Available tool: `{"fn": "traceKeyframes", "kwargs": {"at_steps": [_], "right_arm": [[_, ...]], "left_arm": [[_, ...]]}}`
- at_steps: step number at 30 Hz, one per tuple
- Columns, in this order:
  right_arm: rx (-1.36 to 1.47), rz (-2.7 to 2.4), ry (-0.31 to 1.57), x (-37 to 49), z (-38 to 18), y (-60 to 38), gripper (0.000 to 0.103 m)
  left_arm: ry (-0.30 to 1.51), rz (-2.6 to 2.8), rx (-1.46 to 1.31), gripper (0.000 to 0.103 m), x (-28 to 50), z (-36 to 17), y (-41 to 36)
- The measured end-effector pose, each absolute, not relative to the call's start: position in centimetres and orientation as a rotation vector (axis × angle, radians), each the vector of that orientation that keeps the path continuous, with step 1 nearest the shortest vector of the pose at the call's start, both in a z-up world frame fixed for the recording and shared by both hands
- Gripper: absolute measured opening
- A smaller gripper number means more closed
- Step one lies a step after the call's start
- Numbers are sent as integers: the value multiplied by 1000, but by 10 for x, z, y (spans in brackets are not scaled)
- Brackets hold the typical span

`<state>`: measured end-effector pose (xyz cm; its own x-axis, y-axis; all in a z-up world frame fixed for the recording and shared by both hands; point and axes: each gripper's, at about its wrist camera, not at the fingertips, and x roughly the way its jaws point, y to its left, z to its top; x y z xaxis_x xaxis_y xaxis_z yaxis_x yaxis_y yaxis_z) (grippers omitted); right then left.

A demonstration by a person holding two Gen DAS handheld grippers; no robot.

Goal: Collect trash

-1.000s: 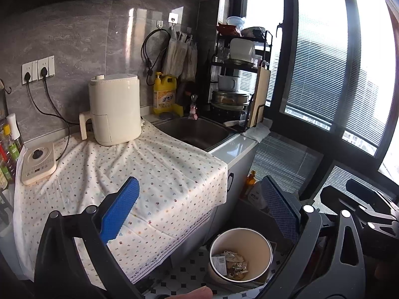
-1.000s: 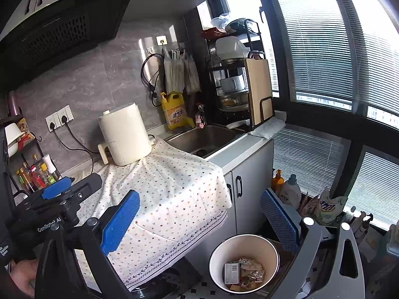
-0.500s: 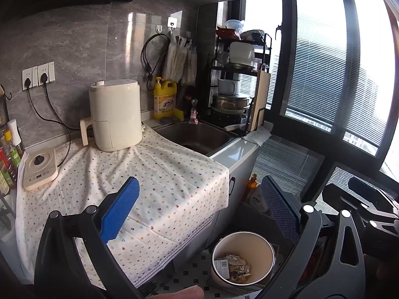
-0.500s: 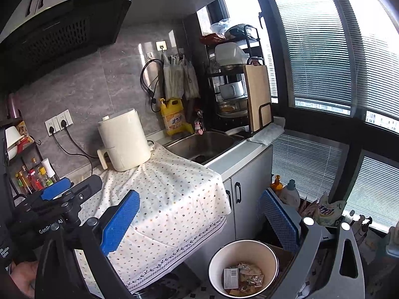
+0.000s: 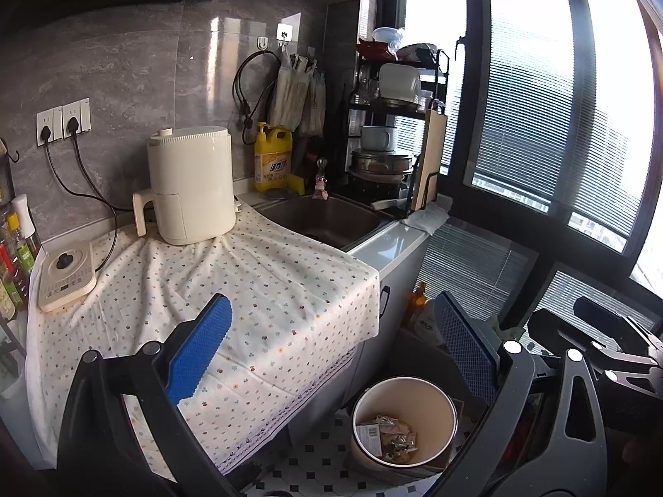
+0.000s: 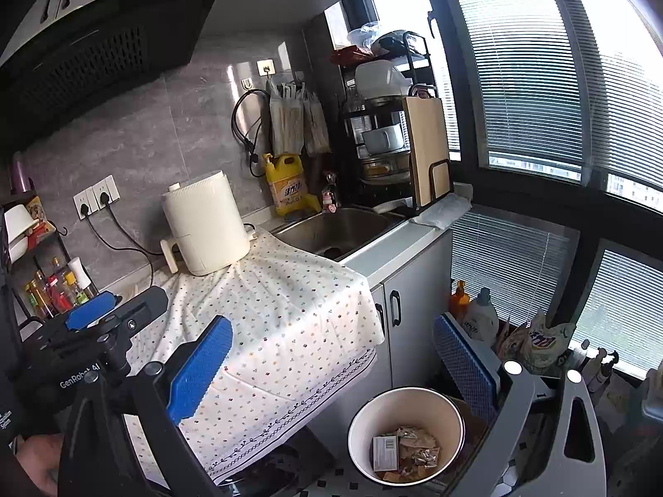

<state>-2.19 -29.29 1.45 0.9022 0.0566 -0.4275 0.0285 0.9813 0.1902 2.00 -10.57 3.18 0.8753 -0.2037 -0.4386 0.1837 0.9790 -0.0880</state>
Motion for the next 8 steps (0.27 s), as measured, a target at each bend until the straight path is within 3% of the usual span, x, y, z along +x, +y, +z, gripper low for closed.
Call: {"fn": "traceKeyframes", "kwargs": {"at_steps": [8], "right_arm": [[190, 19, 437, -27, 18, -293, 95]], "left_arm": [[474, -195, -65, 97, 20, 33, -103]]}}
